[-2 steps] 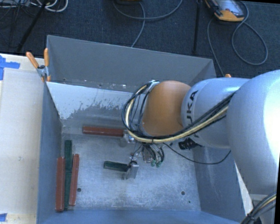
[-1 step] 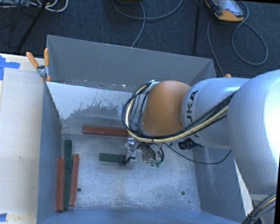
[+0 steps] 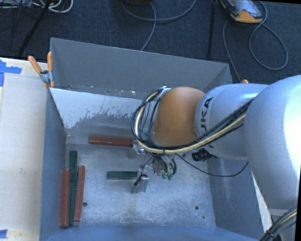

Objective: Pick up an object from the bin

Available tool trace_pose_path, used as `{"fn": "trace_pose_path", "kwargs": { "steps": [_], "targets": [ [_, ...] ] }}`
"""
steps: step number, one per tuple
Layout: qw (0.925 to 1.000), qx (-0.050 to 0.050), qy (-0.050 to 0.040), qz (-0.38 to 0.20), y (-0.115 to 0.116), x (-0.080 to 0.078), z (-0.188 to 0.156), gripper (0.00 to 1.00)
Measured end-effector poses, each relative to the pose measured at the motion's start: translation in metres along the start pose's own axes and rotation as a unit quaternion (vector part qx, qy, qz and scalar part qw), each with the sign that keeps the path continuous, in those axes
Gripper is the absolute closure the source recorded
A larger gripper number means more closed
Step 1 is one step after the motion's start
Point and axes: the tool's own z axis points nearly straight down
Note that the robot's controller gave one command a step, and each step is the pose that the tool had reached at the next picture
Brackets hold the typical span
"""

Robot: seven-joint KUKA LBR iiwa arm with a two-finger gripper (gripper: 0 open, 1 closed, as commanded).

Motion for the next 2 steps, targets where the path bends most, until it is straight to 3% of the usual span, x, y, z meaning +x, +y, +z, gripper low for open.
{"fn": "trace_pose_path", "kwargs": {
  "steps": [1,2],
  "targets": [
    [1.0,0.0,-0.0003,0.0,0.0,0.0,0.0,1.0],
    [0.9999,0.0,-0.0047,0.012,-0.011,-0.001,-0.15,1.0]
  ]
}}
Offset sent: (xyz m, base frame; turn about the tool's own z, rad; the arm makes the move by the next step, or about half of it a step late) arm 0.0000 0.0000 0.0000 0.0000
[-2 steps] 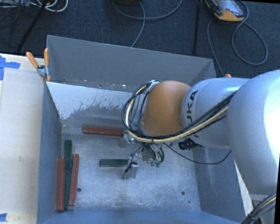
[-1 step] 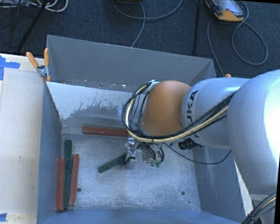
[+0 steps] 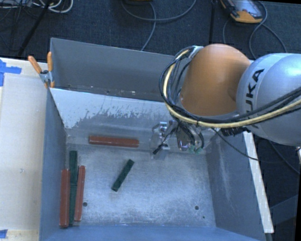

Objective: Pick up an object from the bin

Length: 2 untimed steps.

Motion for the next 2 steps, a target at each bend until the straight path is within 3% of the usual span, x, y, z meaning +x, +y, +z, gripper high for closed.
{"fn": "trace_pose_path", "kwargs": {
  "steps": [1,2],
  "targets": [
    [0.9966,0.0,0.007,-0.082,0.0023,0.0098,0.0613,1.0],
    [0.9967,0.0,0.0059,-0.081,0.0021,0.0093,0.06,0.0]
  ]
}}
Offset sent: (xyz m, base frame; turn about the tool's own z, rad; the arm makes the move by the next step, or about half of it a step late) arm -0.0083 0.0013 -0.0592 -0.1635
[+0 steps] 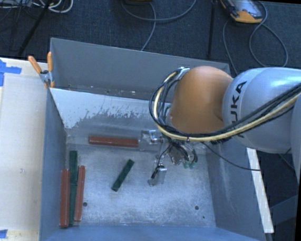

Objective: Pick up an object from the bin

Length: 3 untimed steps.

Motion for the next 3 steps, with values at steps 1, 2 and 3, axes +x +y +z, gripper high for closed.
{"fn": "trace_pose_path", "kwargs": {
  "steps": [1,2,3],
  "targets": [
    [0.9974,0.0,-0.0007,-0.073,0.018,0.0,0.002,0.0],
    [0.9821,0.0,0.0014,-0.188,0.029,-0.014,0.092,0.0],
    [0.9824,0.0,-0.0008,-0.187,0.029,-0.016,0.09,1.0]
  ]
}}
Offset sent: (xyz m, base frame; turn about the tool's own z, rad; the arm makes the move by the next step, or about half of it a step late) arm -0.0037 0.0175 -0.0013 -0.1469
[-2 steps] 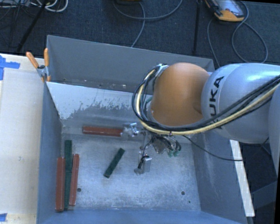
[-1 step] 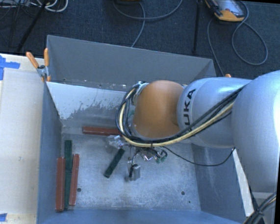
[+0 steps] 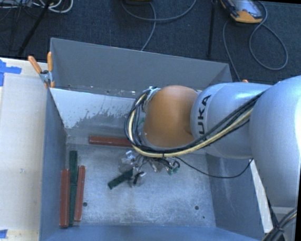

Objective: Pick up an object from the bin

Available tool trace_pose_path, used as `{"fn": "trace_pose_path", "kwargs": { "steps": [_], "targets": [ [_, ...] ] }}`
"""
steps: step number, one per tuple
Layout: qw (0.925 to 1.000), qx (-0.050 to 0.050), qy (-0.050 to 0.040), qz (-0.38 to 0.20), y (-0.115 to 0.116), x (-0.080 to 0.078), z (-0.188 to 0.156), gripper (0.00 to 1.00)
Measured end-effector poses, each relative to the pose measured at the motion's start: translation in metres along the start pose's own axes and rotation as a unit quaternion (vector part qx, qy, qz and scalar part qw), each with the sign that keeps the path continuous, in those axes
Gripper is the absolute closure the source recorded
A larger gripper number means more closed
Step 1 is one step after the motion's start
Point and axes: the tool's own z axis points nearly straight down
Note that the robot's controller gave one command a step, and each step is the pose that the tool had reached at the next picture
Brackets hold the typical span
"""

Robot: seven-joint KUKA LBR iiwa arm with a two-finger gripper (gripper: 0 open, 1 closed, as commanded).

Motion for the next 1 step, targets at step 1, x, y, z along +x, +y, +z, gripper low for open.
{"fn": "trace_pose_path", "kwargs": {
  "steps": [1],
  "targets": [
    [0.9993,0.002,-0.0031,-0.036,0.0048,0.0425,-0.1406,1.0]
  ]
}}
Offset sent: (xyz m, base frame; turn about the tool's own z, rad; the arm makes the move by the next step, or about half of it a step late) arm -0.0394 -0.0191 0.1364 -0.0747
